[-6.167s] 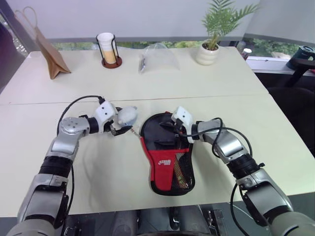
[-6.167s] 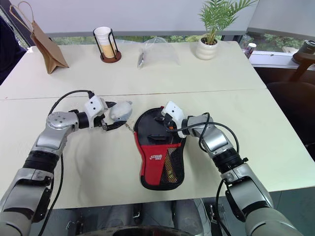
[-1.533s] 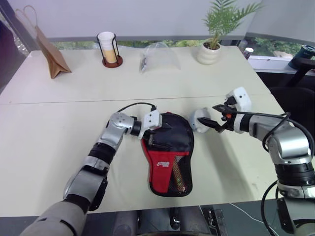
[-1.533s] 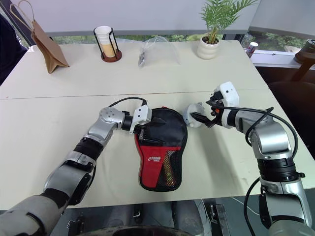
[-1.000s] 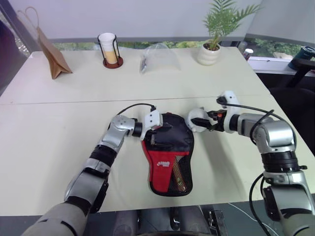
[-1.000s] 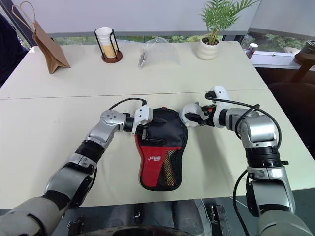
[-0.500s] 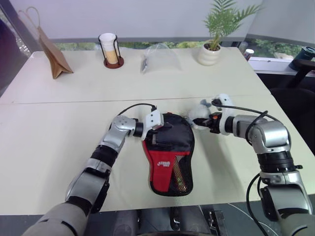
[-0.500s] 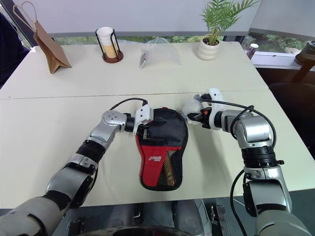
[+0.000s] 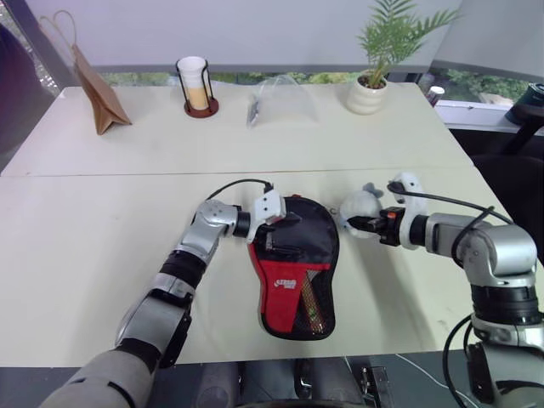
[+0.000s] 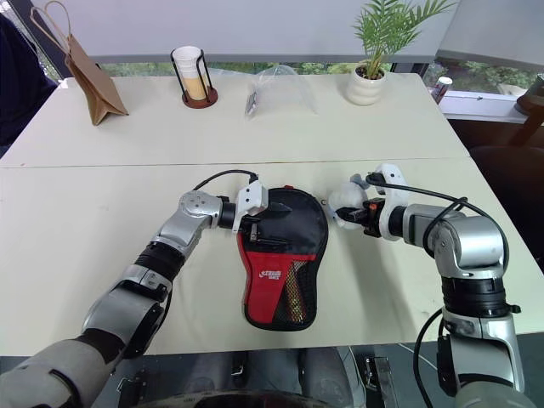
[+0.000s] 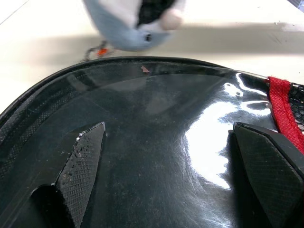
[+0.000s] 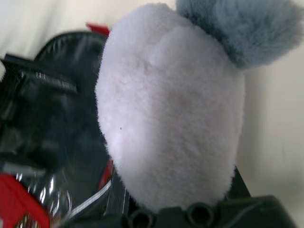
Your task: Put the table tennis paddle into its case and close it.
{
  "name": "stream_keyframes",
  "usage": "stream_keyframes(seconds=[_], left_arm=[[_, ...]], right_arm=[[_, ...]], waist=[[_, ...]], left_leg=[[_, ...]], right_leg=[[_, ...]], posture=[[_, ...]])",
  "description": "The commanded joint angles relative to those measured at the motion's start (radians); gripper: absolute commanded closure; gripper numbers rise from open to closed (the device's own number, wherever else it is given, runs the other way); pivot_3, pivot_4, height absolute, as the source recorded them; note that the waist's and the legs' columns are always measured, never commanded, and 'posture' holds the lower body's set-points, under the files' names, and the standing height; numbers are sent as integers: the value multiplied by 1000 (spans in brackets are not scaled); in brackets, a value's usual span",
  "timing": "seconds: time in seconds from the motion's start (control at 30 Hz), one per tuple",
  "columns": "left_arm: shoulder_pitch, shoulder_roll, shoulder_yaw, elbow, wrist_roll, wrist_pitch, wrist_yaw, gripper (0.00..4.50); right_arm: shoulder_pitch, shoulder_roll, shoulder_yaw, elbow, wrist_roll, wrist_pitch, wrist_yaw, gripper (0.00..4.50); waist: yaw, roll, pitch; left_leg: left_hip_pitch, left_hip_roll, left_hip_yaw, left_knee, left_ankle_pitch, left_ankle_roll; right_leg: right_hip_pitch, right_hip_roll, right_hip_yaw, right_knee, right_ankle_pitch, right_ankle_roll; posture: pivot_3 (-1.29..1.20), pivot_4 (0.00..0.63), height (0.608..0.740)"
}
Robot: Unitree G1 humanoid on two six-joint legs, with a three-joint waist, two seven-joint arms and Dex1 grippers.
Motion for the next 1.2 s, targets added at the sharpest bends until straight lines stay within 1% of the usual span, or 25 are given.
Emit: stream_keyframes(seconds=[0.03,0.23,0.47,0.6,0.83,1.0,1.2], left_arm=[[32,11,-49,51,47,21,4,0],[36,7,-53,55,51,23,11,0],[40,8,-55,54,53,27,14,0],[40,6,-57,57,54,27,18,0],[48,5,-61,47,56,32,23,0],[50,3,-64,43,58,36,33,0],[55,3,-64,36,57,41,42,0]], right_arm=[[24,-31,-60,-54,17,17,-17,4295],[93,-65,-85,-101,31,27,-22,4295],[218,-157,-97,-207,62,18,14,4295],[305,-224,-110,-268,78,-36,71,4295],[426,-316,-94,-337,72,-167,170,4295],[488,-381,-79,-353,63,-255,249,4295],[548,-431,-58,-365,44,-340,317,4295]], waist=[[0,0,0],[1,0,0],[1,0,0],[2,0,-1],[3,0,-1],[3,0,-1],[5,0,-1]], left_leg=[[0,0,0,0,0,0],[0,0,0,0,0,0],[0,0,-1,0,0,0],[0,0,-1,0,0,0],[0,-1,-2,0,0,0],[0,-1,-2,0,0,0],[0,-1,-2,0,0,0]], right_leg=[[0,0,0,0,0,0],[0,0,0,0,0,0],[1,0,0,-1,0,0],[1,0,0,-1,-1,0],[2,0,0,-2,-1,0],[2,0,0,-2,-1,1],[2,-1,0,-2,-1,1]], posture=[[0,150,740],[0,150,740],[0,150,740],[0,150,740],[0,150,740],[0,150,740],[0,150,740]])
